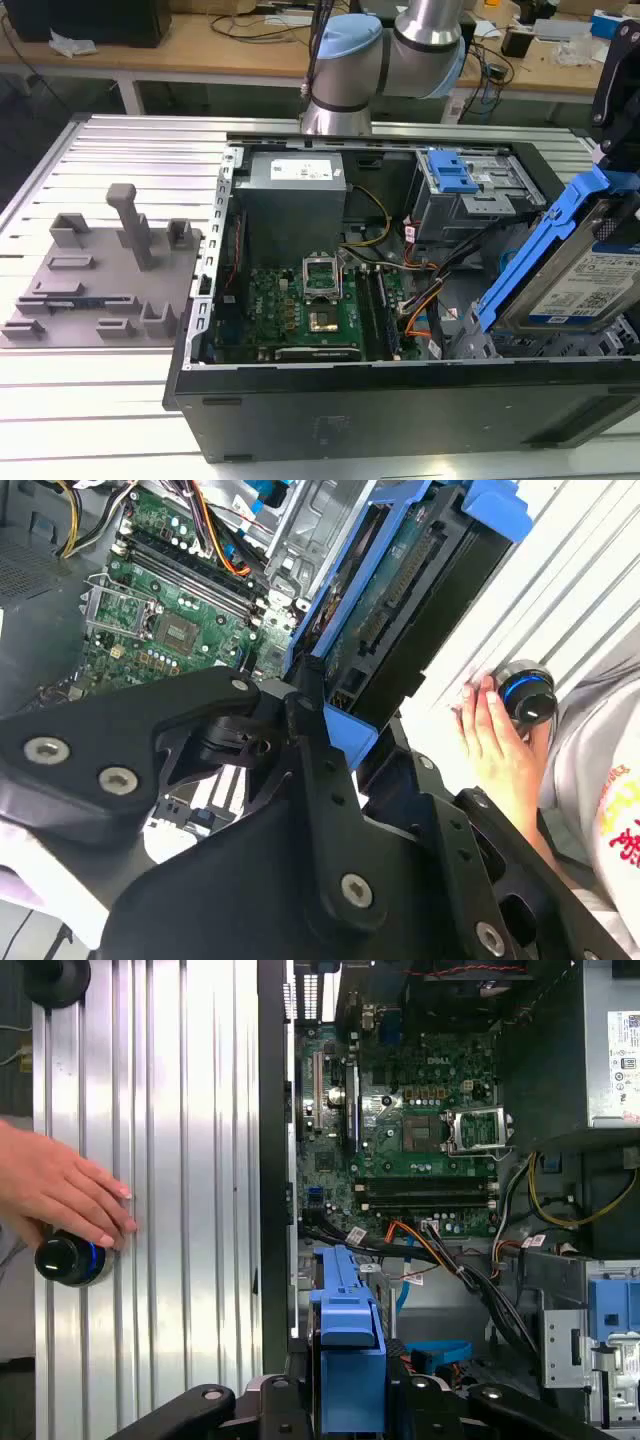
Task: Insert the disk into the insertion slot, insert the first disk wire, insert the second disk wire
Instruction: 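Insert the disk into the insertion slot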
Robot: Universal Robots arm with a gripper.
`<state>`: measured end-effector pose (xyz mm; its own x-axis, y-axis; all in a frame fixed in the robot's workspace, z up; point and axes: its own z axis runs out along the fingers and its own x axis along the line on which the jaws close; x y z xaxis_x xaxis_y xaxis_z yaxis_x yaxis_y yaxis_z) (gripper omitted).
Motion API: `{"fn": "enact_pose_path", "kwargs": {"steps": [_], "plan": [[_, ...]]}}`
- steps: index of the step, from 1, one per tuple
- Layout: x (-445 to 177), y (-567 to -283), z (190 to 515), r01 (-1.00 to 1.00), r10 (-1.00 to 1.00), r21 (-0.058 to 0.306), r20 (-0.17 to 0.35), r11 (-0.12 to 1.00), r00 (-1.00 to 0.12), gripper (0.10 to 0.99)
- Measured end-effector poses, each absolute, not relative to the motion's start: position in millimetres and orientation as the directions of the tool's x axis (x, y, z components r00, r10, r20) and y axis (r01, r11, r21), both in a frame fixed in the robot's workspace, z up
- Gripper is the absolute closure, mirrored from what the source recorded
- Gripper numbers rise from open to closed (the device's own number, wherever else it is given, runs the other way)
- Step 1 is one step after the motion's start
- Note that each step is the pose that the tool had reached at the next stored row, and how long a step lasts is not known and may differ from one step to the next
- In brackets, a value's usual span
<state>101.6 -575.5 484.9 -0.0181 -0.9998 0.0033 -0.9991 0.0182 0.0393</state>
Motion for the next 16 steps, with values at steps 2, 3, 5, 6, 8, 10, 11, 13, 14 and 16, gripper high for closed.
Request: {"fn": "enact_pose_path", "kwargs": {"steps": [2,3,5,6,8,10,11,13,14,16], "plan": [[101.6,-575.5,484.9,-0.999,-1.000,0.039,0.003,0.018,-0.018,0.718],[101.6,-575.5,484.9,-0.999,-1.000,0.039,0.003,0.018,-0.018,0.718],[101.6,-575.5,484.9,-0.999,-1.000,0.039,0.003,0.018,-0.018,0.718],[101.6,-575.5,484.9,-0.999,-1.000,0.039,0.003,0.018,-0.018,0.718],[101.6,-575.5,484.9,-0.999,-1.000,0.039,0.003,0.018,-0.018,0.718],[101.6,-575.5,484.9,-0.999,-1.000,0.039,0.003,0.018,-0.018,0.718],[101.6,-575.5,484.9,-0.999,-1.000,0.039,0.003,0.018,-0.018,0.718],[101.6,-575.5,484.9,-0.999,-1.000,0.039,0.003,0.018,-0.018,0.718],[101.6,-575.5,484.9,-0.999,-1.000,0.039,0.003,0.018,-0.018,0.718],[101.4,-575.5,485.0,-0.999,-1.000,0.038,0.003,0.018,-0.018,0.718]]}}
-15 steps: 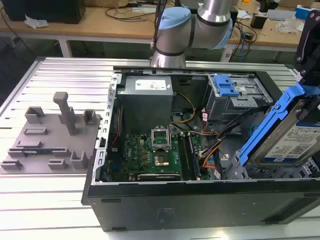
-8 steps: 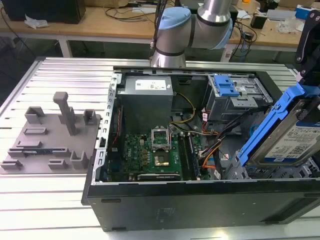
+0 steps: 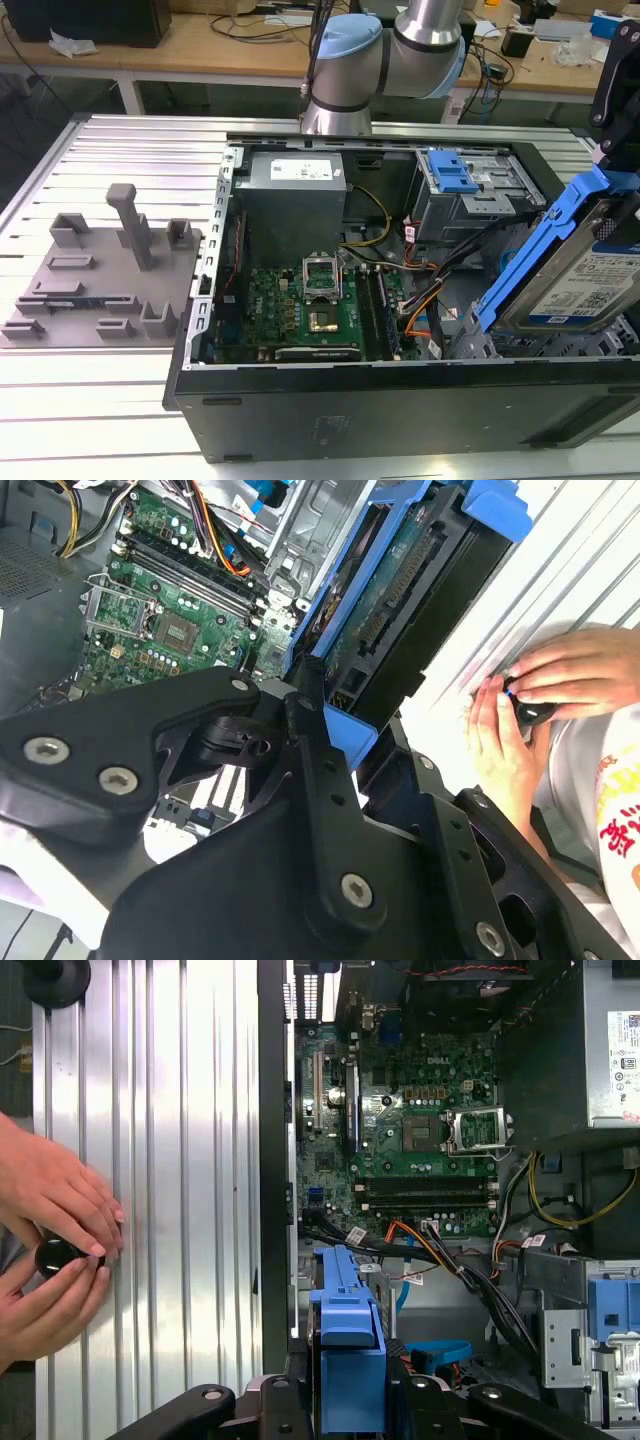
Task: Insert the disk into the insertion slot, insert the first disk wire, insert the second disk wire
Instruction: 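Insert the disk into the insertion slot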
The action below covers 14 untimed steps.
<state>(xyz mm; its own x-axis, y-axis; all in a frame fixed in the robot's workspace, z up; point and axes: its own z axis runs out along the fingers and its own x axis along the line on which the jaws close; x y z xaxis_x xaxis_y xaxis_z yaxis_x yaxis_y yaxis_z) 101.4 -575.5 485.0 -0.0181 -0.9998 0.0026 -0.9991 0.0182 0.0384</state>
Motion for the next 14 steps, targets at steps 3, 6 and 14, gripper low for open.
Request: {"fn": "enact_pose_path", "kwargs": {"steps": [3,6,14], "plan": [[99.7,-575.6,484.9,-1.000,-1.000,0.026,-0.026,0.017,-0.018,0.718],[99.0,-576.8,484.0,-1.000,-0.999,-0.004,-0.035,0.017,-0.017,0.718],[99.0,-576.9,481.5,-0.999,-0.999,-0.035,-0.035,0.017,-0.016,0.718]]}}
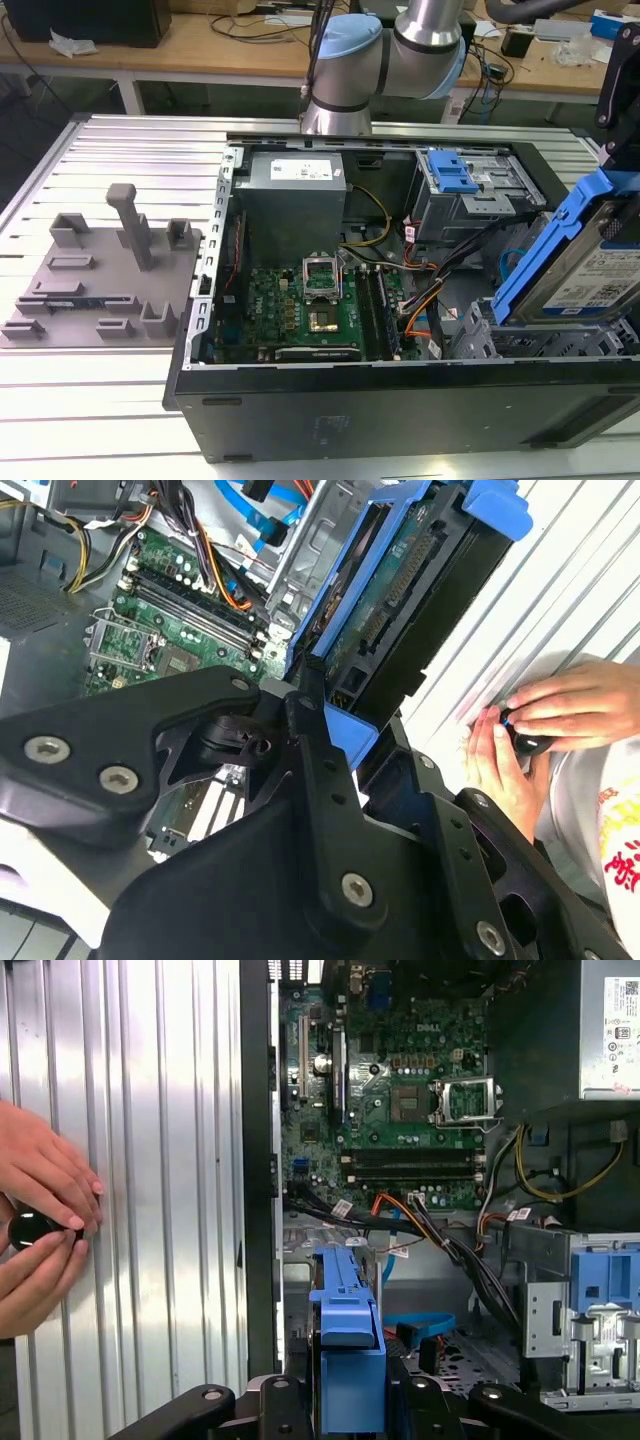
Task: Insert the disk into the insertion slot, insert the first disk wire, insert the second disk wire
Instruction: 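Insert the disk into the insertion slot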
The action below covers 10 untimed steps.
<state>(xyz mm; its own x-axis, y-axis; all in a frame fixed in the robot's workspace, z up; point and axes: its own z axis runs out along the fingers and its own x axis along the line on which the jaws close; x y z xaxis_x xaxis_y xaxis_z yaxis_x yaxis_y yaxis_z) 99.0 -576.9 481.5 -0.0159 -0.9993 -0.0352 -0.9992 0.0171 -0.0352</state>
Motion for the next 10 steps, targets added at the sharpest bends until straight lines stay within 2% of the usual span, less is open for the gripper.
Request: {"fn": "enact_pose_path", "kwargs": {"steps": [10], "plan": [[99.0,-576.9,481.4,-0.999,-0.999,-0.037,-0.035,0.017,-0.016,0.718]]}}
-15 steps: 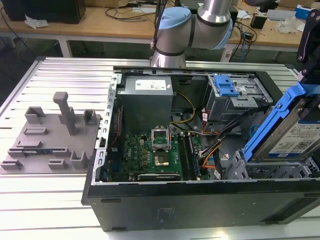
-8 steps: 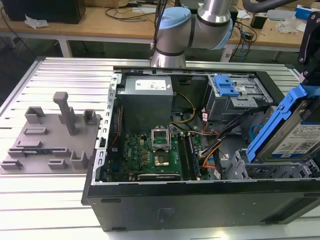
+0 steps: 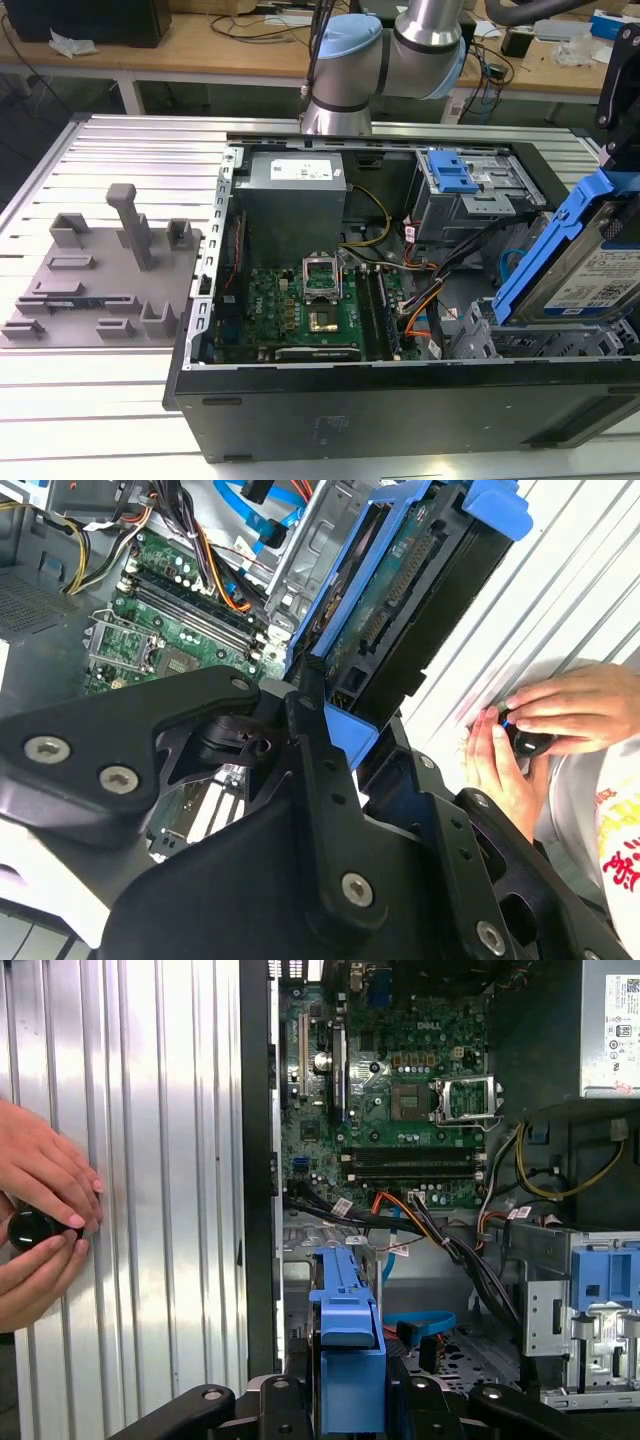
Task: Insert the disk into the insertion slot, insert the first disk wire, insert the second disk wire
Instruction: 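Insert the disk into the insertion slot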
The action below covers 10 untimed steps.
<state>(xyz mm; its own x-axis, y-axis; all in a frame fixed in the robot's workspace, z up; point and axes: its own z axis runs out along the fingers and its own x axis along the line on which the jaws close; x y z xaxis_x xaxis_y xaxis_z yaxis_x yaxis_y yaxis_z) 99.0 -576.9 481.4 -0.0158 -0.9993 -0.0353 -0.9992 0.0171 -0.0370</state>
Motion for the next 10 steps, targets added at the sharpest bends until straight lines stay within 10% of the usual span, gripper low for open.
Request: {"fn": "enact_pose_path", "kwargs": {"steps": [10], "plan": [[99.1,-575.4,481.3,-0.999,-0.999,-0.037,-0.035,0.019,-0.018,0.718]]}}
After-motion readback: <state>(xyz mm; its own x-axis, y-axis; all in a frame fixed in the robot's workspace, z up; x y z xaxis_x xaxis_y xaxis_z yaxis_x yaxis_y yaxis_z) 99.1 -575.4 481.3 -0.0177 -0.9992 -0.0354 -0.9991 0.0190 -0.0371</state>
